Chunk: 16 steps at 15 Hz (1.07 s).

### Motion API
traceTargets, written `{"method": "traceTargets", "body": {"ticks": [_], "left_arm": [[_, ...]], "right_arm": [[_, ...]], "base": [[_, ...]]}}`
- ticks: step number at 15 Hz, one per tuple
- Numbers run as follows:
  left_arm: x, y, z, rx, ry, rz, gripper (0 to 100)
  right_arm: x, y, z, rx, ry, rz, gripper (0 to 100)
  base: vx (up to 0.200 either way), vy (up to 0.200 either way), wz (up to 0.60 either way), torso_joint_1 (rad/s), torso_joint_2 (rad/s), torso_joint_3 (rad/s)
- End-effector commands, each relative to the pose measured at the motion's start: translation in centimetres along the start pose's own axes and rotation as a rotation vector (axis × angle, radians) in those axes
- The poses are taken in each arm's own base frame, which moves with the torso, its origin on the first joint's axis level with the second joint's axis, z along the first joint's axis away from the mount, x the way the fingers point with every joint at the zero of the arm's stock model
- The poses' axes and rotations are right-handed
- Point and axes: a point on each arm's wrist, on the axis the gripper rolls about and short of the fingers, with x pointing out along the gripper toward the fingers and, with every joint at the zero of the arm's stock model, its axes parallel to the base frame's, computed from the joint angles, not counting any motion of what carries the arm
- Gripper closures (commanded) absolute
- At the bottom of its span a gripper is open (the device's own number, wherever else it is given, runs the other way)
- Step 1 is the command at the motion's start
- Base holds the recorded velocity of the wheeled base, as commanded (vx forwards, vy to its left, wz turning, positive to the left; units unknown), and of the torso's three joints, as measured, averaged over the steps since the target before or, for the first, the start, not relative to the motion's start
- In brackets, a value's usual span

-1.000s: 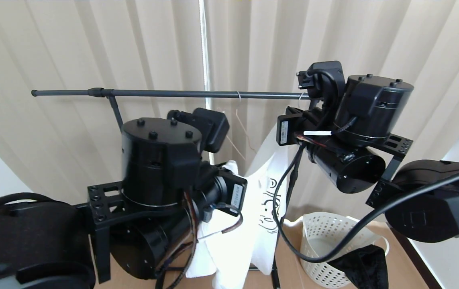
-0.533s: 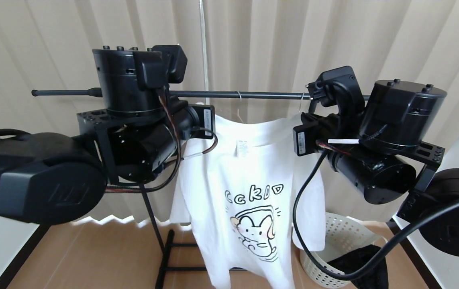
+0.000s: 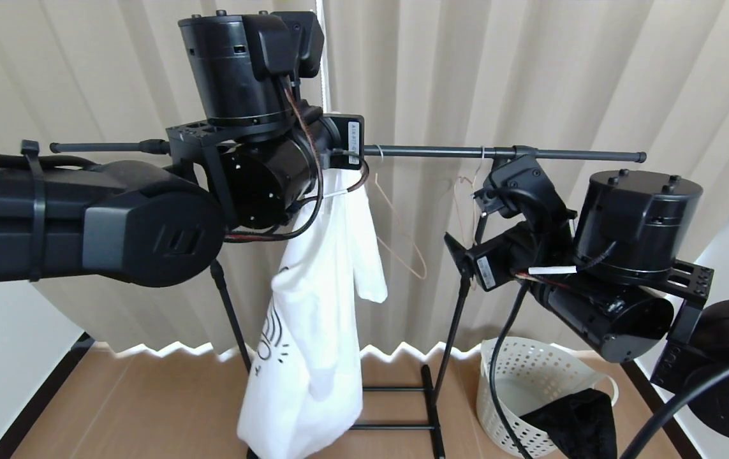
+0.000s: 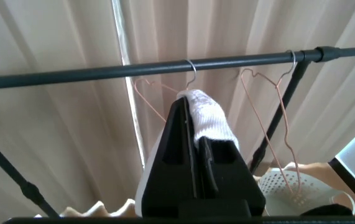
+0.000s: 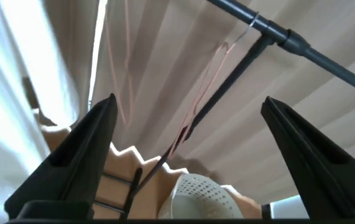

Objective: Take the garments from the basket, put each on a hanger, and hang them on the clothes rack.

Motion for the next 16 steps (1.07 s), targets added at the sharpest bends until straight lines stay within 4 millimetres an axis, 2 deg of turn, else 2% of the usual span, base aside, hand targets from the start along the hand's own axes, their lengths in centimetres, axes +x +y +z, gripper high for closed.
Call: {"method": "traceTargets", "body": {"ticks": [1, 4, 6, 9, 16], "left_arm": [[0.4, -0.9, -0.5, 0.006, 0.007, -0.016, 100], [0.2, -1.0, -0.4, 0.004, 0.004, -0.02, 100], [-0.1, -1.5, -0.3, 0.004, 0.005, -0.034, 100], [-0.2, -2.1, -0.5, 0.006, 0.008, -0.046, 100], [-1.4, -3.9, -0.2, 0.015, 0.003, -0.072, 100]], "right_arm": [[-0.8, -0.1, -0.4, -0.003, -0.012, 0.064, 0], [-1.0, 0.6, -0.4, 0.064, -0.05, 0.221, 0], [-1.7, 3.0, 0.8, 0.168, -0.08, 0.317, 0], [-1.0, 4.6, 1.4, 0.251, -0.082, 0.341, 0], [0.6, 5.6, 2.5, 0.367, -0.088, 0.282, 0]], "base": [[0.0, 0.0, 0.0, 0.0, 0.0, 0.0], [0.0, 0.0, 0.0, 0.0, 0.0, 0.0], [0.0, 0.0, 0.0, 0.0, 0.0, 0.0], [0.0, 0.0, 0.0, 0.0, 0.0, 0.0], [0.0, 0.0, 0.0, 0.0, 0.0, 0.0]]}}
